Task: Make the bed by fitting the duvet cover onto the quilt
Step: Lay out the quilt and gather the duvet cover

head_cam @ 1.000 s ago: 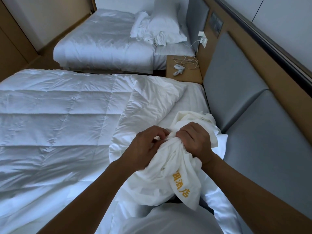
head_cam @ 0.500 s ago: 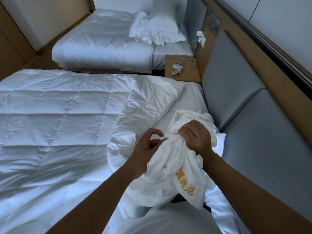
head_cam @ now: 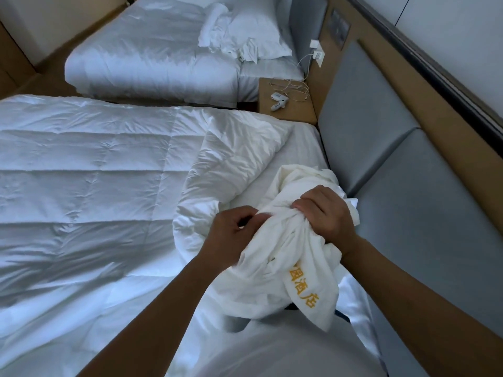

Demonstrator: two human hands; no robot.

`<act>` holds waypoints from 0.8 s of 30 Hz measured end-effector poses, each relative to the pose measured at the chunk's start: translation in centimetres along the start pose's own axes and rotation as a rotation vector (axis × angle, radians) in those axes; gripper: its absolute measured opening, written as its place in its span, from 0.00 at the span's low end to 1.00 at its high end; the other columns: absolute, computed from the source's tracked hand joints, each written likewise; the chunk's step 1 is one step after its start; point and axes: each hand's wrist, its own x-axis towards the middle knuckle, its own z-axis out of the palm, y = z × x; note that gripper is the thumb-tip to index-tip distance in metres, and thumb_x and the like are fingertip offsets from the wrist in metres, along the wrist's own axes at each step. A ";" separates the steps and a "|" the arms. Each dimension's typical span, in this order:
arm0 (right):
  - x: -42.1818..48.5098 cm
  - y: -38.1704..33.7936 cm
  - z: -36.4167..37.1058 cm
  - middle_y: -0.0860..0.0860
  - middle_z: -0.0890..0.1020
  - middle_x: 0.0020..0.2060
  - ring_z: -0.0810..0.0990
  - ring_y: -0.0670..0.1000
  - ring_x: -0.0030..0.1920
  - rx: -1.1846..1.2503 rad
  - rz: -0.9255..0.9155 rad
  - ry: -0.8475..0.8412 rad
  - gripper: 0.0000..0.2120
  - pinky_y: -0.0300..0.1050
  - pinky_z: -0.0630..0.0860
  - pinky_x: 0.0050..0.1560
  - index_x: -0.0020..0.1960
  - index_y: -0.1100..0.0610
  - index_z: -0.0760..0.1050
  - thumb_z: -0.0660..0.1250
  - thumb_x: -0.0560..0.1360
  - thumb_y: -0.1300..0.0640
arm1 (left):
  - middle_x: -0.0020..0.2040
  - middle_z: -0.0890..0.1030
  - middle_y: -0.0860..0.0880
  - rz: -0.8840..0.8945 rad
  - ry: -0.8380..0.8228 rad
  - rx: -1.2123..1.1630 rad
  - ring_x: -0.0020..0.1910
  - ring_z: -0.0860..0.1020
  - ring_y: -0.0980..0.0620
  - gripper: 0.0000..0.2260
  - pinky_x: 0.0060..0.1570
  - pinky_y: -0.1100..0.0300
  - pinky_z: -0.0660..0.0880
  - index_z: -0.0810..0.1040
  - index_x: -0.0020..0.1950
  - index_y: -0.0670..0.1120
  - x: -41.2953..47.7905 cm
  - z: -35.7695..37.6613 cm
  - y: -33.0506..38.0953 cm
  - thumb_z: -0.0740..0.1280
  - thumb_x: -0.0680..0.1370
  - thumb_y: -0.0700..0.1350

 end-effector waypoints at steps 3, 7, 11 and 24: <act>-0.3 -1.1 -0.3 0.59 0.79 0.36 0.77 0.58 0.34 -0.011 -0.017 -0.098 0.04 0.54 0.75 0.36 0.47 0.66 0.83 0.70 0.74 0.71 | 0.35 0.80 0.59 0.084 -0.023 -0.003 0.35 0.76 0.63 0.08 0.39 0.73 0.69 0.80 0.40 0.56 -0.5 -1.4 -0.3 0.69 0.80 0.51; 0.0 -3.1 -0.5 0.59 0.78 0.33 0.77 0.59 0.31 -0.032 0.056 -0.003 0.04 0.54 0.74 0.31 0.40 0.67 0.82 0.72 0.71 0.73 | 0.36 0.78 0.58 0.075 -0.106 -0.049 0.36 0.75 0.63 0.03 0.38 0.71 0.71 0.79 0.46 0.62 -1.3 -1.7 -1.2 0.67 0.78 0.57; 0.3 -5.2 -0.2 0.60 0.79 0.30 0.77 0.59 0.28 -0.033 0.115 0.094 0.05 0.53 0.75 0.29 0.35 0.66 0.80 0.73 0.67 0.73 | 0.38 0.81 0.62 -0.051 -0.205 -0.079 0.39 0.76 0.65 0.09 0.43 0.65 0.73 0.82 0.46 0.58 -2.3 -1.2 -3.0 0.67 0.81 0.44; 0.6 -6.0 1.4 0.58 0.77 0.27 0.74 0.57 0.26 -0.065 0.118 0.023 0.10 0.50 0.72 0.26 0.31 0.64 0.78 0.72 0.66 0.76 | 0.56 0.83 0.57 -0.235 -0.262 -0.316 0.56 0.80 0.60 0.13 0.59 0.62 0.76 0.76 0.61 0.54 -2.8 -3.2 -2.9 0.65 0.76 0.48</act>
